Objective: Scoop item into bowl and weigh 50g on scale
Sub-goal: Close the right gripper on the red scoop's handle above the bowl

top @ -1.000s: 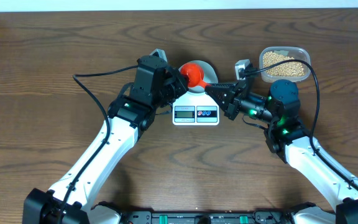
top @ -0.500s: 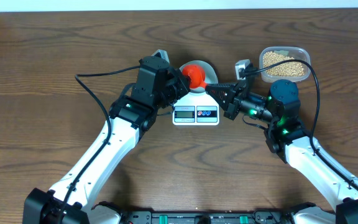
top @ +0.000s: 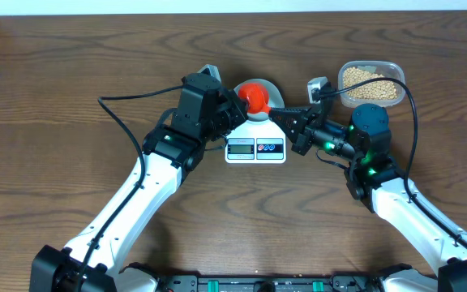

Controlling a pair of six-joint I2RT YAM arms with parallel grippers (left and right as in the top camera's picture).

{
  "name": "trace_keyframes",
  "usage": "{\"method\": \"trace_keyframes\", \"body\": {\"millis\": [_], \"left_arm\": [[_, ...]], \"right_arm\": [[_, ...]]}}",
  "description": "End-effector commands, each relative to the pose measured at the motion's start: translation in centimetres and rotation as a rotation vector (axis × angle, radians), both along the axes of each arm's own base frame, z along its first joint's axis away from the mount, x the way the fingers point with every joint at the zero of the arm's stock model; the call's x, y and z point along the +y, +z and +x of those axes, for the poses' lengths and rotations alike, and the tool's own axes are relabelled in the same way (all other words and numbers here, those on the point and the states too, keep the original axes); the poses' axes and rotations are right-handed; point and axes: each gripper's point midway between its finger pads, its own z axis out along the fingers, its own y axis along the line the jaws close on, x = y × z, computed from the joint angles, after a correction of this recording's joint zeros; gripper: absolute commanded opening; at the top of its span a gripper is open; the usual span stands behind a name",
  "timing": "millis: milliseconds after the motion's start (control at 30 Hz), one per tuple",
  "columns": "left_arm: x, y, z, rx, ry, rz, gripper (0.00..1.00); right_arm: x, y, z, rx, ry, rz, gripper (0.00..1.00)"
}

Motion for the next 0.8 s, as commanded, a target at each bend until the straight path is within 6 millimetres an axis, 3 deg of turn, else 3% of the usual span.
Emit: {"method": "trace_keyframes", "body": {"millis": [0, 500, 767], "left_arm": [[0.3, -0.1, 0.3, -0.004, 0.029, 0.014, 0.08], [0.3, 0.0, 0.4, -0.007, 0.029, 0.012, 0.08], [0.3, -0.1, 0.4, -0.007, 0.029, 0.012, 0.17]], "right_arm": [[-0.2, 0.5, 0.7, -0.062, -0.025, -0.032, 0.01], [0.4, 0.7, -0.3, 0.004, 0.033, 0.017, 0.01], [0.9, 1.3, -1.0, 0.061, 0.074, 0.073, 0.01]]}}
